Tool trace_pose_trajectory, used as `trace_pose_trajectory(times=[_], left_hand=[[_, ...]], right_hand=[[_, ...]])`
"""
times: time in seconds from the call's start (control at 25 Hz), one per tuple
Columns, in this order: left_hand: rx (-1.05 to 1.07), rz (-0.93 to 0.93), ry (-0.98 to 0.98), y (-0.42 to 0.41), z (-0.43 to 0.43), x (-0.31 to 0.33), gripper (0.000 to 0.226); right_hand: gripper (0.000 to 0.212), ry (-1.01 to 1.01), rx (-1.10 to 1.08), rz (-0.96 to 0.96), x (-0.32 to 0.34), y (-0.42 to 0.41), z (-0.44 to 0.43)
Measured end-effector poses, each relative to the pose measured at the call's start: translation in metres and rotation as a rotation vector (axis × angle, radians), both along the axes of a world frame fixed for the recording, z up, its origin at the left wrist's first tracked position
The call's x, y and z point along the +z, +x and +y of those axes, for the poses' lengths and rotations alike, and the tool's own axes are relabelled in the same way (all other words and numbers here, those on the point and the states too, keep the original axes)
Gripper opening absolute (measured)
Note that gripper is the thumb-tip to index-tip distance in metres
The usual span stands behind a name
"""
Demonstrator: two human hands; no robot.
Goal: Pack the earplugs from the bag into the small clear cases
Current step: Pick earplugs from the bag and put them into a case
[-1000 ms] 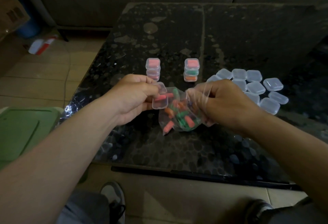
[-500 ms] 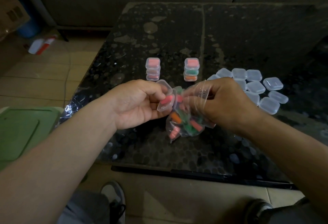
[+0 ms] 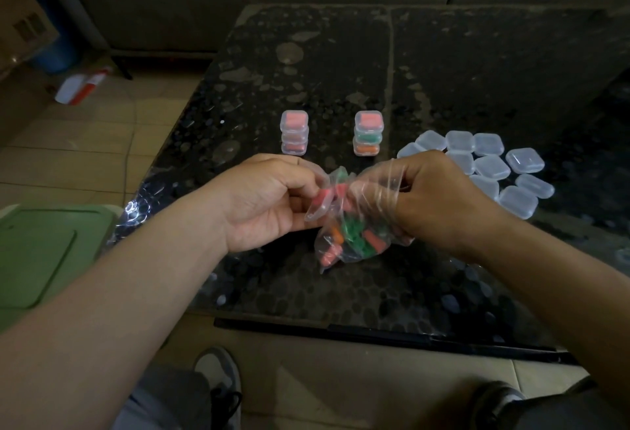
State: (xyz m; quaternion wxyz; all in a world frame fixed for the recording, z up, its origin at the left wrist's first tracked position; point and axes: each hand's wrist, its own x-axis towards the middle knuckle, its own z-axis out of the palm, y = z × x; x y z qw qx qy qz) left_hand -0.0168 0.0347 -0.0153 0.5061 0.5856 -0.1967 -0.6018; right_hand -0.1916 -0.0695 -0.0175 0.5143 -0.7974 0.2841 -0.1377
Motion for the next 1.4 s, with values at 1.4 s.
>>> trace_pose_trajectory(times=[1.4], left_hand=[[0.316, -0.45, 0.079, 0.004, -0.006, -0.007, 0.012]], right_hand=[[0.017, 0.059, -0.085, 0.22, 0.013, -0.006, -0.012]])
